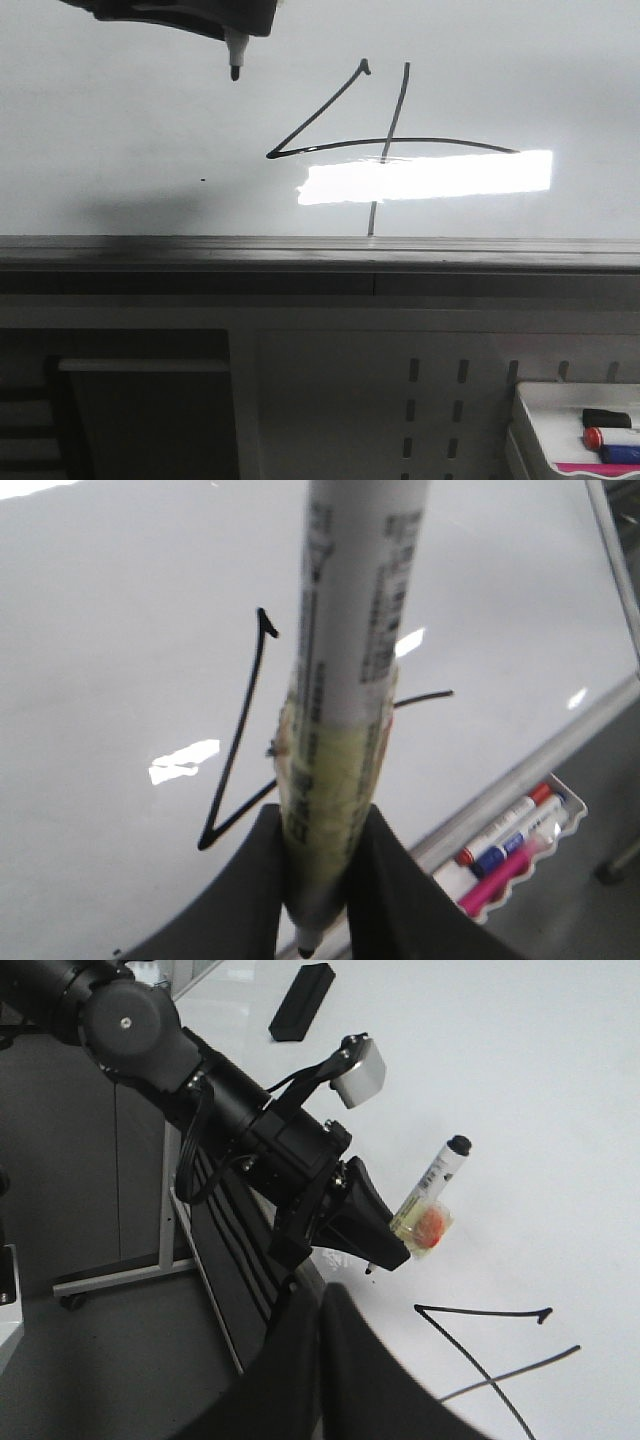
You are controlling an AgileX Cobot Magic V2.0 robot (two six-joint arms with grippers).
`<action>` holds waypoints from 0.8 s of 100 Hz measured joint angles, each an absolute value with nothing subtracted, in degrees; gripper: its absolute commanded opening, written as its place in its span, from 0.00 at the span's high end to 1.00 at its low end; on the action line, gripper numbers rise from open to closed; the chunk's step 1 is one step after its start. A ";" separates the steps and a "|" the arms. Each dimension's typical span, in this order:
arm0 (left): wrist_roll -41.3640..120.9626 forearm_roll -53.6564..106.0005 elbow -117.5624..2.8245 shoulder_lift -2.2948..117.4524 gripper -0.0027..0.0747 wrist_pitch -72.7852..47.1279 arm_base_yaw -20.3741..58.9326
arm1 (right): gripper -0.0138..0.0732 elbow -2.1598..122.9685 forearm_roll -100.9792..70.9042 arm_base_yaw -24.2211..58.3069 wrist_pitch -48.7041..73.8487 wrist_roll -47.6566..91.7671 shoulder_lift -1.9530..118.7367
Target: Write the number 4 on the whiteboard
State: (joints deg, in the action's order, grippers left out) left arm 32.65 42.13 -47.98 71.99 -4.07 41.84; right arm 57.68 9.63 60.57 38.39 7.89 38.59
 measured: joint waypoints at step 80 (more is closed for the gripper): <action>34.81 51.07 -47.72 81.21 0.99 -2.01 32.65 | 0.89 54.21 12.82 60.57 40.26 0.88 38.23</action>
